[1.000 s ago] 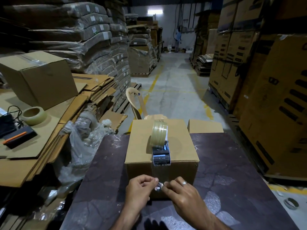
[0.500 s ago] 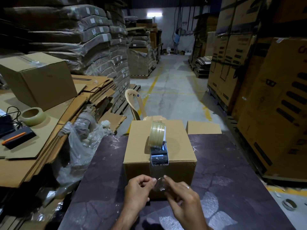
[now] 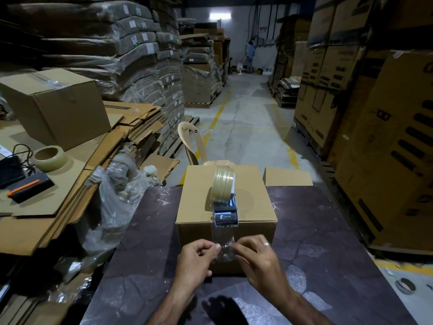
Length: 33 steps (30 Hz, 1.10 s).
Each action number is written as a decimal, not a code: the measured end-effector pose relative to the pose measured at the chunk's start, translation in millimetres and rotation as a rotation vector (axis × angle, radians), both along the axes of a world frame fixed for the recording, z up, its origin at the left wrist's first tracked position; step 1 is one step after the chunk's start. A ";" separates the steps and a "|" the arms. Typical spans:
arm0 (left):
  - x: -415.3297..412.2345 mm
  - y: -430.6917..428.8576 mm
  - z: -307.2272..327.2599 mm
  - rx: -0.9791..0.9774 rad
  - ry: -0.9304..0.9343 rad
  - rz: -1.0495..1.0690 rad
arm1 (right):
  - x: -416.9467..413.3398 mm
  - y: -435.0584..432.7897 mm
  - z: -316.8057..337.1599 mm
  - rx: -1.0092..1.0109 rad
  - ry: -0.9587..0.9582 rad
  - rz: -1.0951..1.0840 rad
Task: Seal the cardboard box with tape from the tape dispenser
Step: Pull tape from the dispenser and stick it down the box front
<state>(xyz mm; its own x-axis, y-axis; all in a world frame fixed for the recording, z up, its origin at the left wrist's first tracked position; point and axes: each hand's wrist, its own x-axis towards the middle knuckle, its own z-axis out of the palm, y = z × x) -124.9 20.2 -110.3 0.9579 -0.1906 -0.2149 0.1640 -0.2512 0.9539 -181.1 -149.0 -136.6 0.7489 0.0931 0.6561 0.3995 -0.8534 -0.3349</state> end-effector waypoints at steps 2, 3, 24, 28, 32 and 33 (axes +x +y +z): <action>-0.2 0.7 0.8 0.002 0.000 -0.003 | 4.8 0.6 1.6 -0.016 -0.038 0.006; -0.3 1.2 1.2 -0.003 0.002 -0.003 | 6.9 0.9 2.3 -0.013 -0.056 0.012; 6.8 28.5 5.6 -0.085 0.141 -0.113 | 7.7 -0.1 8.2 0.305 0.146 0.019; 4.3 27.7 6.5 -0.087 0.106 -0.156 | 11.5 3.2 13.9 0.431 0.290 -0.003; 3.2 24.9 8.5 -0.084 0.112 -0.165 | 16.5 6.7 25.8 0.527 0.405 -0.065; 2.9 23.6 8.7 -0.091 0.111 -0.150 | 17.6 7.5 28.2 0.557 0.444 -0.087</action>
